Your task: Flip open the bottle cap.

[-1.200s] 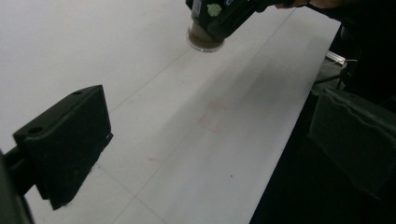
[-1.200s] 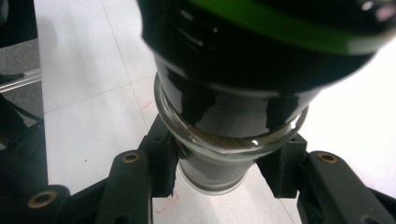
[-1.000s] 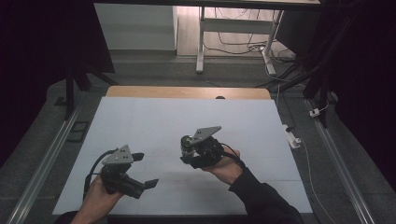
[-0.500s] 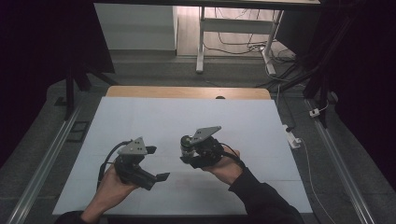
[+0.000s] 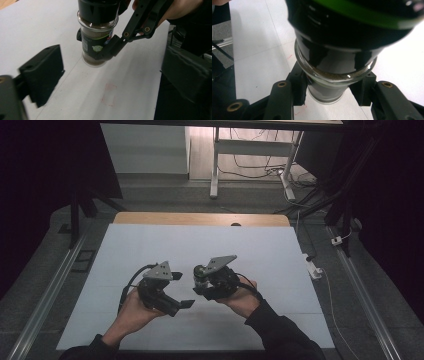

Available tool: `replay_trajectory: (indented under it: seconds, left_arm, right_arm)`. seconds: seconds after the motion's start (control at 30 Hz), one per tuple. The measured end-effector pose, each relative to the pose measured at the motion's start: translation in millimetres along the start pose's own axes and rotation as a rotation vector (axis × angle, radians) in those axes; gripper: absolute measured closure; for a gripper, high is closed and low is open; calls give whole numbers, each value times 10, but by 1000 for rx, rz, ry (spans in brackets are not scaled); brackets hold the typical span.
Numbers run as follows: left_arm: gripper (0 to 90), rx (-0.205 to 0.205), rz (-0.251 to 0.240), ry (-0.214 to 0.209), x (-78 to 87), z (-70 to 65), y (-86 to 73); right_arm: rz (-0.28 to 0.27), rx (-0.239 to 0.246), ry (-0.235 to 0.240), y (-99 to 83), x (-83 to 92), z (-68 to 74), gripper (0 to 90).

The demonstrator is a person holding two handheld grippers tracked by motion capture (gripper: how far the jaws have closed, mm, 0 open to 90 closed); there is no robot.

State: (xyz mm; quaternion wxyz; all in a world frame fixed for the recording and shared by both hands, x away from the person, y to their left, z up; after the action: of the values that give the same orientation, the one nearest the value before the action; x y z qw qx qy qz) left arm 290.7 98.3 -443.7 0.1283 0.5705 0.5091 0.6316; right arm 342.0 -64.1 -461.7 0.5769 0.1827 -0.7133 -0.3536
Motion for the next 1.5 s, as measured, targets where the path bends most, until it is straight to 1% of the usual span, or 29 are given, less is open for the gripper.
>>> replay_trajectory:
  seconds: [0.07,0.17,0.23,0.27,0.33,0.47,0.67,0.8,0.83,1.0,1.33,1.5]
  left_arm:
    - [115,-14,1,-2,-2,-1,14]
    - [214,-21,-6,-5,16,6,40]
    - [310,-23,-14,-4,41,17,60]
    - [344,-21,-20,-6,55,23,72]
    - [437,-21,-31,-20,84,34,94]
    - [570,-28,-49,-33,118,41,134]
    - [754,-41,-42,-45,109,24,175]
    - [869,-36,-36,-50,108,16,193]
    - [886,-33,-35,-51,109,17,198]
    - [889,-27,-30,-54,104,14,220]
    - [889,-25,-10,-38,68,7,245]
    - [890,-19,-11,-34,65,8,256]
  right_arm:
    - [-1,2,-1,1,0,-4,528]
    - [-1,2,-2,0,-2,-4,528]
    - [-1,-1,-4,-1,-6,1,528]
    - [0,2,-5,-3,-8,-1,528]
    - [1,6,-5,-5,-13,0,528]
    - [5,-1,-2,-6,-22,8,528]
    - [9,-1,-1,-13,-32,4,528]
    - [12,-3,0,-16,-37,6,528]
    - [12,-3,1,-17,-40,7,528]
    - [19,-7,4,-20,-58,13,528]
    - [31,-2,7,-24,-93,32,529]
    - [37,-4,8,-26,-102,39,529]
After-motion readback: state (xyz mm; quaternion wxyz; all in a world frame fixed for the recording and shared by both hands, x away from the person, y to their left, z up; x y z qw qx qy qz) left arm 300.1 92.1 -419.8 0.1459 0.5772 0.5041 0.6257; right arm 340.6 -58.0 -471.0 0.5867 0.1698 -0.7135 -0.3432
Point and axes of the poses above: each handheld gripper's, and its own axes: x roughly backward along the jaws, y roughly out of its top, z roughly to its left, the point moved 4 cm from there along -x, roughly forward along the jaws, and after that the axes turned 4 degrees about x, right-handed, at the moved point
